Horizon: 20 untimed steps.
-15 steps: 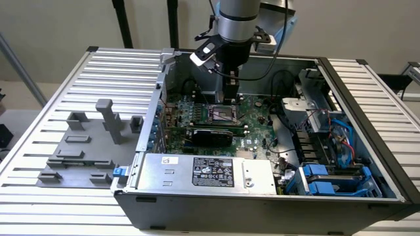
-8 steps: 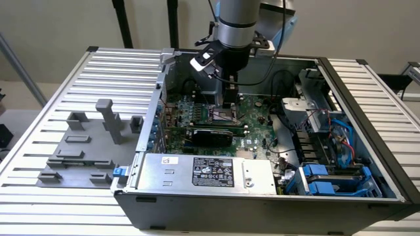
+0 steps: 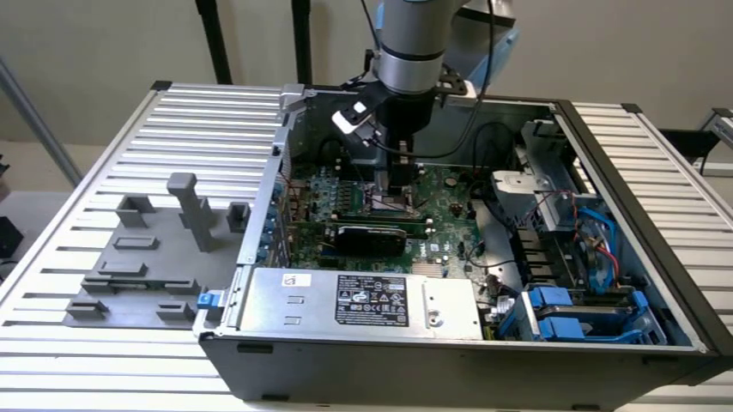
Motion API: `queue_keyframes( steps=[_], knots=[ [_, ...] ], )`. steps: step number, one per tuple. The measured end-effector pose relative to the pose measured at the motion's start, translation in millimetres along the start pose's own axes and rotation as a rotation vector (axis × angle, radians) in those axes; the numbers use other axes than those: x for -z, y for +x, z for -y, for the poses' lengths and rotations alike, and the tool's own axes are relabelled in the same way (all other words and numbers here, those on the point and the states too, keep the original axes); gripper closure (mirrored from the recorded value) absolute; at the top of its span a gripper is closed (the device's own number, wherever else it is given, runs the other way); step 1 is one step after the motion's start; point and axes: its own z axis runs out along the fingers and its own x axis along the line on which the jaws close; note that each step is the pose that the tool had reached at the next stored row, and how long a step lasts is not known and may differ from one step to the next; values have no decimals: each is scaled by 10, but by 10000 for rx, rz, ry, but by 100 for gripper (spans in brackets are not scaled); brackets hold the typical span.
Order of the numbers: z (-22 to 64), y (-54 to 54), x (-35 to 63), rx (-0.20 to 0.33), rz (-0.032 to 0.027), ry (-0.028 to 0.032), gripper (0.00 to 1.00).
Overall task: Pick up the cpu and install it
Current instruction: 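Place the cpu into insertion slot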
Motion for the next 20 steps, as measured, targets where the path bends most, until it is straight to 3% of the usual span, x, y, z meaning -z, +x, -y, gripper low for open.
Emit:
queue_keyframes(
  steps=[8, 12, 20],
  knots=[
    [1, 36, -142, -150, 42, -2, 45],
    [2, 35, -174, -152, 87, -2, 45],
    [4, 36, -271, -159, 120, -3, 45]
  ],
)
